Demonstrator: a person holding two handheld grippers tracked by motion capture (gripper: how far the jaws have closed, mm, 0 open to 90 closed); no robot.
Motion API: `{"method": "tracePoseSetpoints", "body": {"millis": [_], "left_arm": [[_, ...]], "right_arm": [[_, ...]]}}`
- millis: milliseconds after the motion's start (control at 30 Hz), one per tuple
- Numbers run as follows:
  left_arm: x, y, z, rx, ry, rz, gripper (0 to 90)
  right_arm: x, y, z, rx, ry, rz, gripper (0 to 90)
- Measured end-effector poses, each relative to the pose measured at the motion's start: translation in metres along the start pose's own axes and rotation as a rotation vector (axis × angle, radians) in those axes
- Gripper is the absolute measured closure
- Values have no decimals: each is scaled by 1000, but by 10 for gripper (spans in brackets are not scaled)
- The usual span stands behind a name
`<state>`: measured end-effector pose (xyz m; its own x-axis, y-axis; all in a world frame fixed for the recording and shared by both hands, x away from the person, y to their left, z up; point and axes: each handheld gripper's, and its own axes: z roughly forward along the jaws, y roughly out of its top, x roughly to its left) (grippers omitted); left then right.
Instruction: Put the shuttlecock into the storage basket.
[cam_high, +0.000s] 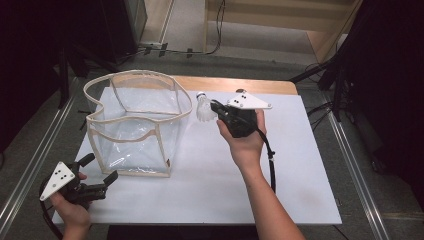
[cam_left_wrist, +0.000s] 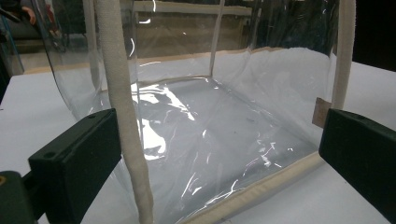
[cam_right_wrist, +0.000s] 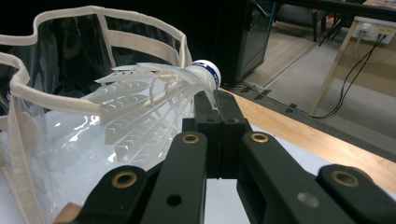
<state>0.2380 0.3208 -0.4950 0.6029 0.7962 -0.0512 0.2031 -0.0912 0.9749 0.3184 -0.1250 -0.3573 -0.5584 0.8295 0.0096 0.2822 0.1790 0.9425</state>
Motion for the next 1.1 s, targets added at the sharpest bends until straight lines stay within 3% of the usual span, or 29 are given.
{"method": "tracePoseSetpoints", "body": {"millis": [1100], "left_arm": [[0,0,0,2,0,1,0]], "right_arm": [[15,29,19,-33,35,-15,876]]}}
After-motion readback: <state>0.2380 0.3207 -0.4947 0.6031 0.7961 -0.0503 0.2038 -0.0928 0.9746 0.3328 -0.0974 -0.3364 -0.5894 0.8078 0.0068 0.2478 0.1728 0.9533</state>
